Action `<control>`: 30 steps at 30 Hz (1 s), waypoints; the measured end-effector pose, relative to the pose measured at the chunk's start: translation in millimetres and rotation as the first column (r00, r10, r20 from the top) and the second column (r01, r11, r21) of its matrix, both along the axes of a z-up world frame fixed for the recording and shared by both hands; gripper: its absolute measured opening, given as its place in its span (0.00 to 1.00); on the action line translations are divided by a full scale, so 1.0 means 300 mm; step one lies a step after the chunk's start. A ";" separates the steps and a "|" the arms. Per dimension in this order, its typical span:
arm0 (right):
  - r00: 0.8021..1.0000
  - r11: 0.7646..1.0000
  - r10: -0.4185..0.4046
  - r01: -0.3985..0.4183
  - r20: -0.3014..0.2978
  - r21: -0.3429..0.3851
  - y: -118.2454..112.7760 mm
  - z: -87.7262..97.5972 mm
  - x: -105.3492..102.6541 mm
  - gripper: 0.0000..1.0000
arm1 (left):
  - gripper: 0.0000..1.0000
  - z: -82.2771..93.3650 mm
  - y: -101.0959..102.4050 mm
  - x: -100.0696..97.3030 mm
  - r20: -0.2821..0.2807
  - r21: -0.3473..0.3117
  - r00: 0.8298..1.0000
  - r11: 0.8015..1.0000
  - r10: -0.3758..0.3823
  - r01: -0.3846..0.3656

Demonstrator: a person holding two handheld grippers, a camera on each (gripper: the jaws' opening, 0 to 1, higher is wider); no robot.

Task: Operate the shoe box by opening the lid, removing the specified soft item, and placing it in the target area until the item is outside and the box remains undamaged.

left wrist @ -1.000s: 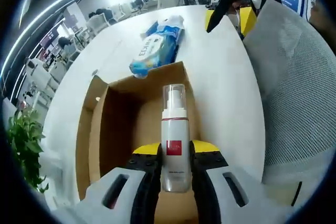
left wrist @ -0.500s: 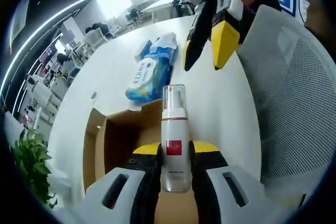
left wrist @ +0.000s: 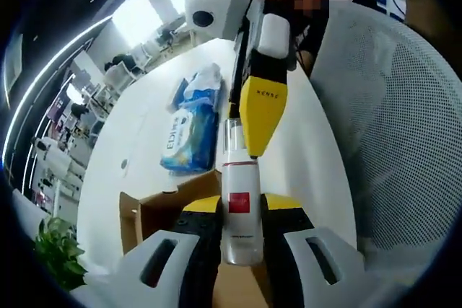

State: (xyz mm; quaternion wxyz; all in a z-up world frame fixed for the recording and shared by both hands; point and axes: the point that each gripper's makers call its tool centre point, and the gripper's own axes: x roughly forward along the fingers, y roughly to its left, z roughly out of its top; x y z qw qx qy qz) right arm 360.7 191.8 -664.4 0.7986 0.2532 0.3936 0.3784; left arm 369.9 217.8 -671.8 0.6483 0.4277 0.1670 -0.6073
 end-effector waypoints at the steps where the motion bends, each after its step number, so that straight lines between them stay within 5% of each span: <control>1: 1.000 1.000 -0.006 0.006 -0.012 0.010 -0.004 -0.004 -0.003 0.32 | 0.20 0.002 -0.003 -0.005 0.005 -0.001 1.000 1.000 -0.008 0.008; 11: 0.996 0.991 -0.046 0.056 -0.078 0.121 0.009 -0.001 -0.010 0.29 | 0.20 0.040 -0.046 -0.040 0.027 -0.028 0.998 0.998 -0.058 0.058; 23: 0.988 0.976 -0.042 0.073 -0.149 0.207 0.038 0.020 -0.041 0.18 | 0.20 0.019 -0.038 -0.043 0.030 -0.008 0.997 0.998 -0.067 0.067; 30: 0.984 0.977 -0.066 0.098 -0.167 0.190 0.043 -0.003 -0.055 0.18 | 0.21 -0.005 -0.032 -0.056 0.015 0.007 0.998 0.998 -0.067 0.067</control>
